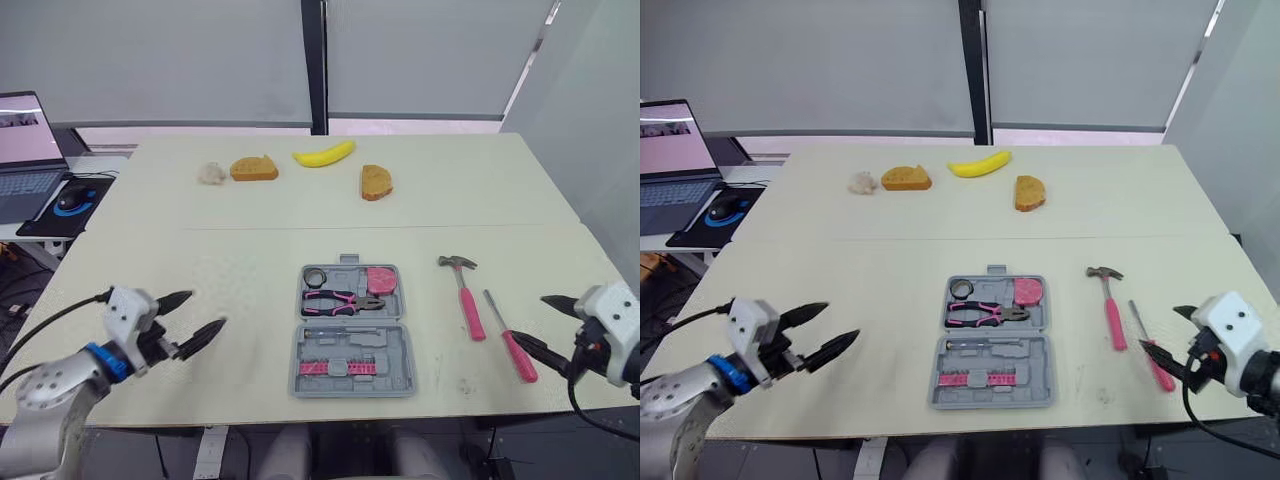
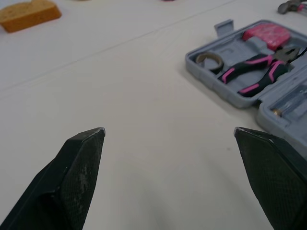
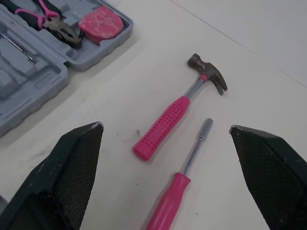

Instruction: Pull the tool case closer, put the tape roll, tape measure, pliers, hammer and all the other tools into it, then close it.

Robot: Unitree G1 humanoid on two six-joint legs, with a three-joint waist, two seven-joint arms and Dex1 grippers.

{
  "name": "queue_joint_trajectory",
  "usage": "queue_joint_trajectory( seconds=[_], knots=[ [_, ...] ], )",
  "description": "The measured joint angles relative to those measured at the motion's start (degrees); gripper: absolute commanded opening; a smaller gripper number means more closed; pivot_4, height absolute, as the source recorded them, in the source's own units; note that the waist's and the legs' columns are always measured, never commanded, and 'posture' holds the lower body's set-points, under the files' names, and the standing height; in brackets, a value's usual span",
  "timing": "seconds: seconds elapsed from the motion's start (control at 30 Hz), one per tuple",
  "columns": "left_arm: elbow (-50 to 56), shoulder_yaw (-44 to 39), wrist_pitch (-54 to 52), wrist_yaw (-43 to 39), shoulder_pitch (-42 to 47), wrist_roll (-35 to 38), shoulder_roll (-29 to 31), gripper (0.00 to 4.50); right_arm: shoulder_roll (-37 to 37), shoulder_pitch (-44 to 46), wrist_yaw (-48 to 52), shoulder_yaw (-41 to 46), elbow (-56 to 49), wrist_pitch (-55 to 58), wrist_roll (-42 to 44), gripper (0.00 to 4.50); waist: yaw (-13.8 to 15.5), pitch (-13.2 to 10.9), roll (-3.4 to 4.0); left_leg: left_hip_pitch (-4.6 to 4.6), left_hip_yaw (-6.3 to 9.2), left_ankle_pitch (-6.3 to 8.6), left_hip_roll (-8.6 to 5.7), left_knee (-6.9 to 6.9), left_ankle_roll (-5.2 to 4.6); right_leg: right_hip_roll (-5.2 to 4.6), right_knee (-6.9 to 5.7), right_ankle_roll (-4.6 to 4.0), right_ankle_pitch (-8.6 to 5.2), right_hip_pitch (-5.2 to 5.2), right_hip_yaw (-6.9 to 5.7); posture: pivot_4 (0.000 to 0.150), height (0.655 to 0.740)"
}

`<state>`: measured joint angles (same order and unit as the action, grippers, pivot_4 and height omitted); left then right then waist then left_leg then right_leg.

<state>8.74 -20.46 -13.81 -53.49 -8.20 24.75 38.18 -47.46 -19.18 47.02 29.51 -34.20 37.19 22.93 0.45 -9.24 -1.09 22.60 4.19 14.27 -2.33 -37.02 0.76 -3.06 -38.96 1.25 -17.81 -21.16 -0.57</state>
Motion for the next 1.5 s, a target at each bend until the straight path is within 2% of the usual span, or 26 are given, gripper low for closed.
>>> queue_joint_trajectory(
  seconds=[0.2, 0.4, 0.6, 1.0, 1.33, 1.43, 1.5],
  knots=[
    [3.48, 9.81, -4.11, -2.00, 12.17, 0.22, 0.52, 4.48, 3.05, 17.08, -12.35, -12.78, -0.78, 11.17, -1.54, 4.50, -0.61, -0.01, 0.00, 0.00, 0.00, -0.01, -0.01, 0.01, 0.01, 0.06, -0.07, 0.02, 0.02, -0.04, 0.01, 0.150, 0.7400],
    [4.57, 15.83, -7.47, -4.99, 18.58, 1.55, 0.84, 4.48, 8.03, 29.82, -19.59, -22.62, 9.74, 18.04, -4.21, 4.50, -0.83, -0.02, 0.02, 0.16, 0.01, -0.01, -0.05, 0.03, 0.01, 0.08, -0.05, 0.01, 0.02, -0.20, 0.04, 0.150, 0.7400],
    [4.92, 18.94, -6.66, -4.80, 21.35, 0.05, 0.65, 4.48, 13.26, 37.78, -23.43, -30.80, 23.84, 16.00, -9.62, 4.50, -0.93, -0.04, 0.04, 0.12, 0.01, -0.02, -0.04, 0.01, 0.00, 0.09, -0.10, 0.01, 0.02, -0.19, 0.04, 0.150, 0.7400],
    [6.44, 21.99, -5.48, -4.34, 21.29, -1.54, -0.10, 4.48, 19.93, 47.26, -24.63, -32.25, 45.49, 8.99, -14.63, 4.50, -1.38, -0.06, 0.08, 0.16, -0.01, -0.02, -0.05, 0.01, 0.00, 0.10, -0.11, 0.01, 0.03, -0.24, 0.06, 0.150, 0.7400],
    [6.46, 22.78, -4.25, -4.37, 21.24, -2.97, -0.29, 4.48, 23.79, 49.70, -26.20, -32.70, 52.78, 6.26, -17.16, 4.50, -2.01, -0.06, 0.08, 0.15, -0.01, -0.02, -0.04, 0.01, 0.00, 0.11, -0.13, 0.01, 0.03, -0.25, 0.06, 0.150, 0.7400],
    [6.39, 22.97, -3.88, -4.43, 21.25, -3.36, -0.67, 4.50, 24.12, 49.96, -26.38, -32.24, 53.52, 5.82, -17.18, 3.95, -2.04, -0.06, 0.08, 0.16, 0.00, -0.02, -0.04, 0.01, 0.00, 0.11, -0.13, 0.01, 0.03, -0.24, 0.06, 0.150, 0.7400],
    [6.37, 23.06, -3.27, -4.52, 21.29, -3.38, -1.11, 4.50, 24.51, 50.27, -27.15, -31.48, 54.33, 5.54, -17.22, 3.22, -2.04, -0.06, 0.08, 0.15, -0.01, -0.02, -0.04, 0.01, 0.00, 0.11, -0.13, 0.01, 0.03, -0.24, 0.06, 0.150, 0.7400]
  ],
)
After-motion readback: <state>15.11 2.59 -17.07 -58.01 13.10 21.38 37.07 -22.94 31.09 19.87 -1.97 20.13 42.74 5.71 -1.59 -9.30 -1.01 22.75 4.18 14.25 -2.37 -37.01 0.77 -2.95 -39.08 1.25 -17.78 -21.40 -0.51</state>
